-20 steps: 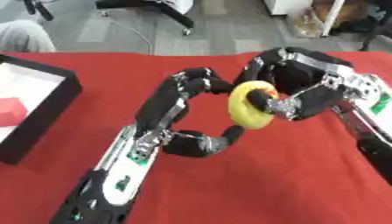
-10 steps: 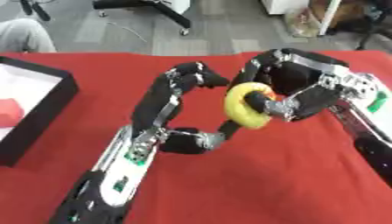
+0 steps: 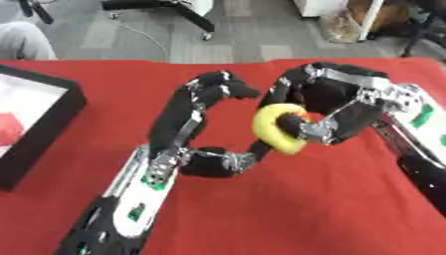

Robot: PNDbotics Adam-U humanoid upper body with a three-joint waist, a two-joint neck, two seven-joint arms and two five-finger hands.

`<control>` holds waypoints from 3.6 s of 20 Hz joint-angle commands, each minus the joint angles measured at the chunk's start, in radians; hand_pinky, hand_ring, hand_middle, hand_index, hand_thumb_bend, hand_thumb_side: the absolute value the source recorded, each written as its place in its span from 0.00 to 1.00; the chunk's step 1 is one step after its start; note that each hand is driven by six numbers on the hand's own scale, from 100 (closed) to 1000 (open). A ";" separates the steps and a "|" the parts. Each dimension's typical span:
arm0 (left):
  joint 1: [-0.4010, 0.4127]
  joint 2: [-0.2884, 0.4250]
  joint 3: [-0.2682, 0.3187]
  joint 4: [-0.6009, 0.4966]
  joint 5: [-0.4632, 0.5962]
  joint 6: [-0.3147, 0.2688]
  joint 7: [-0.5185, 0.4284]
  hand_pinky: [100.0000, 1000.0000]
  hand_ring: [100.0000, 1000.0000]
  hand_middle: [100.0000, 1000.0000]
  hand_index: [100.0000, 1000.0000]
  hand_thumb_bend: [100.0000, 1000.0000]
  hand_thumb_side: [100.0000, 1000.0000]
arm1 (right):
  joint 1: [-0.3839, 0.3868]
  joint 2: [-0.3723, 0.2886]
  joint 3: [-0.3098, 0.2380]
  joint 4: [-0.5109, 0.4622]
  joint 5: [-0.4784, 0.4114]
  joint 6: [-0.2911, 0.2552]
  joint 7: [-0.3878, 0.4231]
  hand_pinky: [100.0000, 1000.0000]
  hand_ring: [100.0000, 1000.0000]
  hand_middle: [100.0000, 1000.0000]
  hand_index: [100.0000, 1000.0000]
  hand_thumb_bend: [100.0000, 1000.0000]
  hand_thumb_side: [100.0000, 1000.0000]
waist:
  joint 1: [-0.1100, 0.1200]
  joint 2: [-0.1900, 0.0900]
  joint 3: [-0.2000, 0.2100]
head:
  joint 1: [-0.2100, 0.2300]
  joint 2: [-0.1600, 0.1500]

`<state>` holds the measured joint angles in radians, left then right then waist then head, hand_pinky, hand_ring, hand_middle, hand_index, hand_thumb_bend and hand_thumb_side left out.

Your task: Pick up the objects with one hand, pass them to the other hand, and then place them into the box on the other side of the table.

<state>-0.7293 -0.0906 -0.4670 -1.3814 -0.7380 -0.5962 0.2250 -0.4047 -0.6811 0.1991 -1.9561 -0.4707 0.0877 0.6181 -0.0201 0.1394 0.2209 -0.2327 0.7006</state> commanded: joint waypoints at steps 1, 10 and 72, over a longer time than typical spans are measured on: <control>-0.019 -0.009 -0.001 -0.034 -0.002 -0.022 0.003 0.50 0.50 0.52 0.66 0.27 0.30 | -0.011 -0.012 -0.008 -0.002 0.001 -0.003 0.013 0.51 0.66 0.31 0.15 0.00 0.00 | -0.013 -0.003 -0.001 | -0.004 -0.005; -0.025 -0.001 -0.008 -0.063 -0.016 -0.088 0.049 0.51 0.47 0.47 0.57 0.13 0.21 | -0.014 -0.013 -0.011 0.004 -0.005 0.000 0.015 0.50 0.65 0.31 0.15 0.00 0.00 | -0.012 -0.002 -0.001 | -0.011 0.000; 0.361 0.716 0.548 -0.235 -0.233 0.400 -0.127 0.53 0.41 0.38 0.34 0.00 0.00 | 0.395 0.214 -0.494 -0.044 0.126 -0.321 -0.153 0.69 0.86 0.81 0.78 0.00 0.64 | 0.043 -0.091 -0.145 | 0.477 -0.038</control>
<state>-0.3600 0.5590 0.0467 -1.6068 -0.9735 -0.2281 0.1248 -0.0006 -0.4800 -0.2844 -1.9797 -0.3826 -0.2470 0.4495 0.0165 0.0758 0.0741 0.1967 0.6747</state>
